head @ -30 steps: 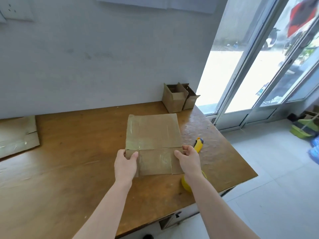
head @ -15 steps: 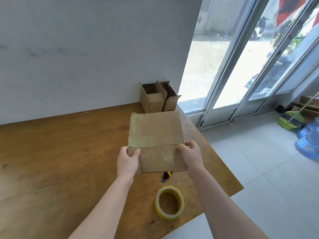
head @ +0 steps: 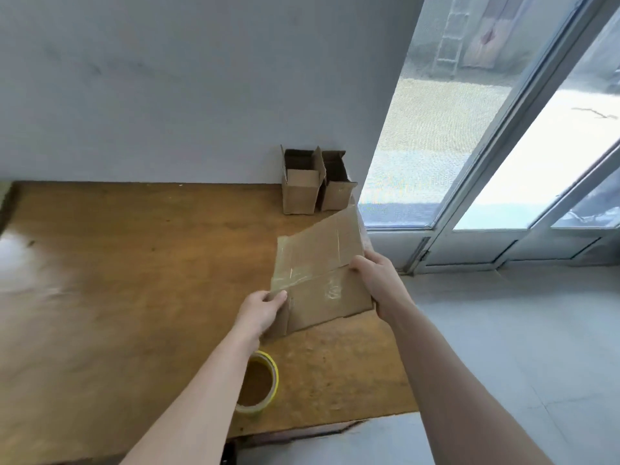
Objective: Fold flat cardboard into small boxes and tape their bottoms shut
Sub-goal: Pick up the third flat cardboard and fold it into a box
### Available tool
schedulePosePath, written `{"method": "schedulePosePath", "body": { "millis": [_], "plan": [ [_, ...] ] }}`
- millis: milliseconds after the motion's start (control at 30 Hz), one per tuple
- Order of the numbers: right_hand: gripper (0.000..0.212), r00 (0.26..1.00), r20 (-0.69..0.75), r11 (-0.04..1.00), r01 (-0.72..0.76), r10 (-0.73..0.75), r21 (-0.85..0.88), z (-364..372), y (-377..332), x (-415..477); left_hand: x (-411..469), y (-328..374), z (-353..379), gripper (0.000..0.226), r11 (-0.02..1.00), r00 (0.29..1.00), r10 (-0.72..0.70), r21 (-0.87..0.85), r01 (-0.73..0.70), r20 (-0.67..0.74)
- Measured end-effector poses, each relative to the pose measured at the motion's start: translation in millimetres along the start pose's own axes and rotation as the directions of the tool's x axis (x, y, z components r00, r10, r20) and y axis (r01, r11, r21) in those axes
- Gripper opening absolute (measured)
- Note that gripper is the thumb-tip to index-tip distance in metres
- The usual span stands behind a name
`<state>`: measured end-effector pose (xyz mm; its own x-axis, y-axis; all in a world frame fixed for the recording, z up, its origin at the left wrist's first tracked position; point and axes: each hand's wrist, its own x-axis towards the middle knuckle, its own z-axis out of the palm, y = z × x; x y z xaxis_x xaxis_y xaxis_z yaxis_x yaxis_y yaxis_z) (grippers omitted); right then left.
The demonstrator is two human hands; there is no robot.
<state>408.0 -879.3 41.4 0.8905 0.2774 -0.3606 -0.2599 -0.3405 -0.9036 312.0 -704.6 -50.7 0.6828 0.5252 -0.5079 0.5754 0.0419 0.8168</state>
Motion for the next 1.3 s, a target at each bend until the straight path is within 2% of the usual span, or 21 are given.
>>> {"method": "schedulePosePath", "body": {
  "millis": [133,233,300,433,567,667,767,867,933,967,1033,1167,1233,1300],
  "plan": [
    [0.018,0.993,0.040,0.948,0.116,-0.110,-0.295,-20,-14,-10,-25,-5,28,0.026,0.991,0.999,-0.033,0.131,0.030,0.021],
    [0.012,0.979,0.093,0.806,0.203,-0.183,-0.556,-27,-25,-19,-38,-6,39,0.038,0.983,0.999,-0.033,0.180,0.027,0.031],
    [0.012,0.971,0.115,0.681,0.228,-0.207,-0.696,-30,-31,-25,-41,-5,40,0.034,0.980,0.999,-0.032,0.200,0.025,0.031],
    [0.009,0.972,0.129,0.491,0.213,-0.199,-0.845,-31,-38,-37,-44,-6,36,0.023,0.986,0.998,-0.029,0.166,0.020,0.050],
    [0.009,0.979,0.137,0.417,0.189,-0.150,-0.889,-17,-32,-48,-51,-8,31,0.022,0.993,0.994,-0.009,0.114,-0.004,0.109],
    [0.015,0.978,0.157,0.458,0.203,-0.136,-0.865,0,-20,-53,-58,-4,27,0.022,0.996,0.990,0.038,0.071,-0.049,0.137],
    [0.020,0.977,0.195,0.586,0.208,-0.087,-0.783,10,-8,-56,-64,4,21,0.031,0.992,0.990,0.091,0.079,-0.100,0.109],
    [0.047,0.950,0.304,0.797,0.127,0.074,-0.591,10,3,-57,-75,13,17,0.057,0.997,0.987,0.041,-0.075,-0.029,0.156],
    [0.069,0.923,0.361,0.849,0.085,0.129,-0.521,9,10,-57,-83,18,16,0.084,0.988,0.975,0.022,-0.154,0.013,0.220],
    [0.077,0.914,0.382,0.856,0.085,0.137,-0.510,8,13,-57,-86,20,16,0.091,0.988,0.971,0.021,-0.151,0.016,0.240],
    [0.083,0.898,0.418,0.866,0.095,0.139,-0.491,8,18,-55,-91,24,16,0.084,0.994,0.967,0.030,-0.111,-0.001,0.252],
    [0.086,0.857,0.484,0.854,0.110,0.177,-0.508,-1,20,-52,-92,31,18,0.040,0.996,0.965,0.044,-0.082,-0.024,0.260],
    [0.092,0.829,0.519,0.844,0.115,0.209,-0.525,-8,20,-49,-94,36,21,0.025,0.998,0.975,0.038,-0.047,-0.029,0.218],
    [0.097,0.834,0.507,0.845,0.098,0.218,-0.525,-12,21,-49,-97,39,22,0.021,0.997,0.990,0.064,0.022,-0.067,0.127]
  ]
}}
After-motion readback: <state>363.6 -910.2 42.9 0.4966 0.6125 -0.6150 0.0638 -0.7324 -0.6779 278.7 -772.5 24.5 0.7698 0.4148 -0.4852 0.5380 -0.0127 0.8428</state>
